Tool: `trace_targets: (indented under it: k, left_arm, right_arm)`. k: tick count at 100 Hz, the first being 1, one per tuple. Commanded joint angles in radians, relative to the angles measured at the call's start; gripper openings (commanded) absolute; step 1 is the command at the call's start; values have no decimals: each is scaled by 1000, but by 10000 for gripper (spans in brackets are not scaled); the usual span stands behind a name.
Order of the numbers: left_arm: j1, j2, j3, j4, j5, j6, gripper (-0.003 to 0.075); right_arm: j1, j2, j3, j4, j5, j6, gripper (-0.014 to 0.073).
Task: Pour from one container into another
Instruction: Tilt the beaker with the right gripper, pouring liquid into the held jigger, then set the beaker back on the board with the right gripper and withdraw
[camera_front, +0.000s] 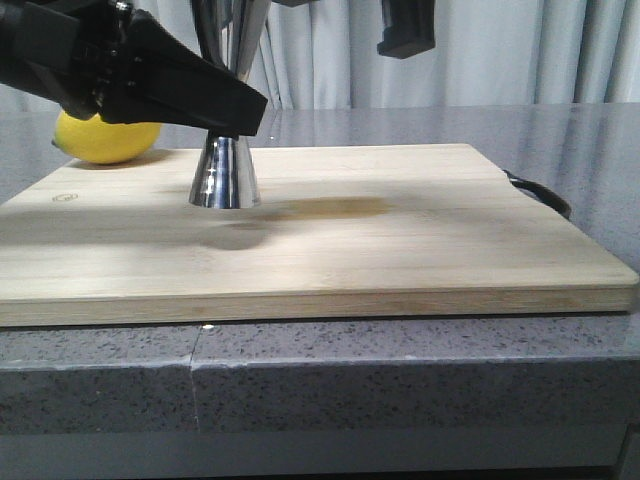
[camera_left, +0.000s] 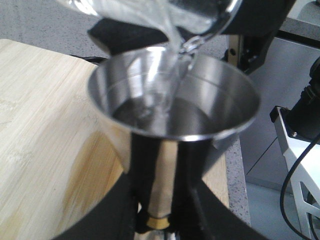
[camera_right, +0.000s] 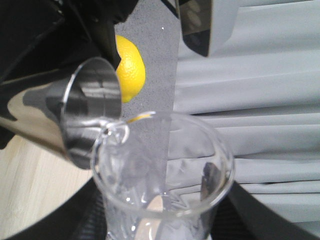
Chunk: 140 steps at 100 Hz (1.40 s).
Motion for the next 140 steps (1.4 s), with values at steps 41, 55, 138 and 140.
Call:
trace_targets:
  k: [41,55,138,140]
  left_arm:
    - [-6,-36,-30,-69,117,-6,-20]
    - [-6,-36,-30,-69,117,-6,-19]
    - [-6,-36,-30,-69,117,-6,-20]
    - [-6,-36,-30,-69,117,-6,-20]
  right_arm:
    - [2,-39,-37,2,-5,1,181]
    - [2,-39,-37,71,-3,111,181]
    - [-461,39,107,242,-478,947,181]
    - [-477,49,116,243,-513,941,181]
